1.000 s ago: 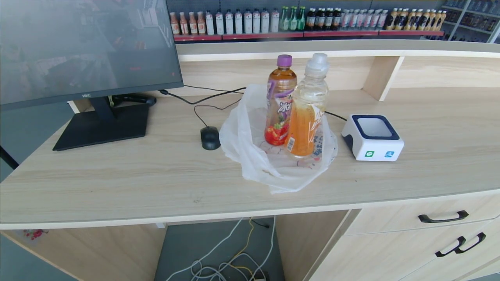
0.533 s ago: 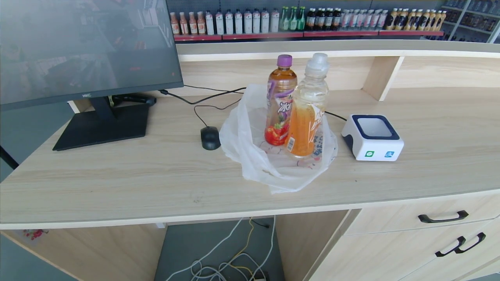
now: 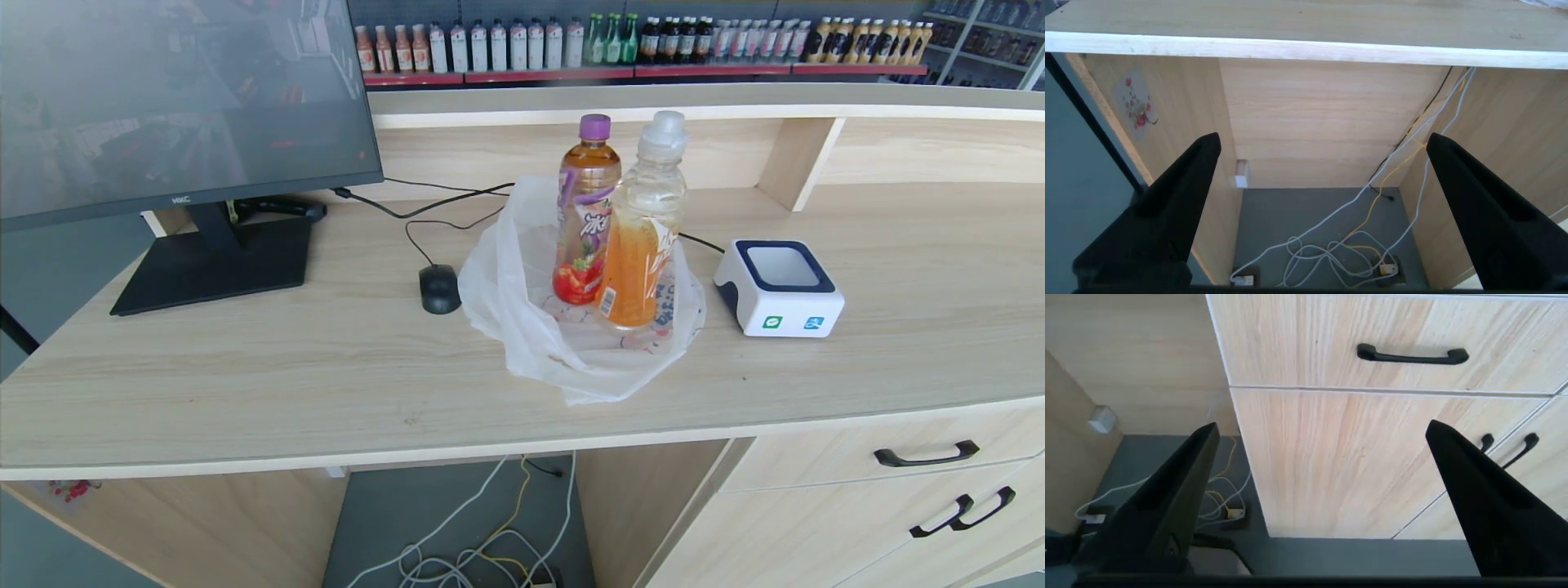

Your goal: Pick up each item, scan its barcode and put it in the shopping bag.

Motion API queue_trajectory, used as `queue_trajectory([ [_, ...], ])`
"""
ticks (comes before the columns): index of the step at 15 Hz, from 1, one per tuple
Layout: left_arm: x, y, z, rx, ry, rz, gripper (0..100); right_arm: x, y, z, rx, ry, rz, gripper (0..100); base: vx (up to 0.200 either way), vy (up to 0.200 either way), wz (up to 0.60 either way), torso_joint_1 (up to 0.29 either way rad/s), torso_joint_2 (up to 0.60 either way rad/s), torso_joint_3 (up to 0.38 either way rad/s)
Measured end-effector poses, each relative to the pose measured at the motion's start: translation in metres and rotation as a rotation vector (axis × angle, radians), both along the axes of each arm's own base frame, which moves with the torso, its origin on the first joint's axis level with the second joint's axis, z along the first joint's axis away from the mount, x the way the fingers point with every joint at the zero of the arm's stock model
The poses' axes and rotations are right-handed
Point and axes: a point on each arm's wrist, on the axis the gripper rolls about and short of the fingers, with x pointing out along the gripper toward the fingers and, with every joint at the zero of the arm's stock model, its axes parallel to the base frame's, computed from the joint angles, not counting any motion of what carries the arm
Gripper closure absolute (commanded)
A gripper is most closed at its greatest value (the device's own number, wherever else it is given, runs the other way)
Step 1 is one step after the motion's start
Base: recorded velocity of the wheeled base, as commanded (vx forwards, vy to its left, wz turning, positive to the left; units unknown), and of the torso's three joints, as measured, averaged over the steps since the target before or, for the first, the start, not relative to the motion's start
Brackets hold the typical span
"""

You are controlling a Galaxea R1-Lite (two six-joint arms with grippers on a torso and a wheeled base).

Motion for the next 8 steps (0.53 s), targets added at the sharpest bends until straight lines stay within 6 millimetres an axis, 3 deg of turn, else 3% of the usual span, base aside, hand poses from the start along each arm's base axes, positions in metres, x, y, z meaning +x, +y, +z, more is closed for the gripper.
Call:
queue_trajectory([
  [3, 0.0000, 0.0000, 0.0000, -0.003, 0.000, 0.000, 0, -0.0026, 0.0003, -0.0007, 0.010, -0.034, -0.014, 0, 0.000, 0.000, 0.00, 0.000, 0.00, 0.000],
  [4, 0.0000, 0.0000, 0.0000, -0.008, 0.000, 0.000, 0, -0.0031, 0.0003, -0.0009, 0.010, -0.041, -0.017, 0, -0.200, 0.000, 0.00, 0.002, 0.01, 0.002],
  [8, 0.0000, 0.0000, 0.0000, -0.008, 0.000, 0.000, 0, -0.0039, 0.0003, -0.0011, 0.010, -0.051, -0.019, 0, 0.000, 0.000, 0.00, 0.000, 0.00, 0.000],
])
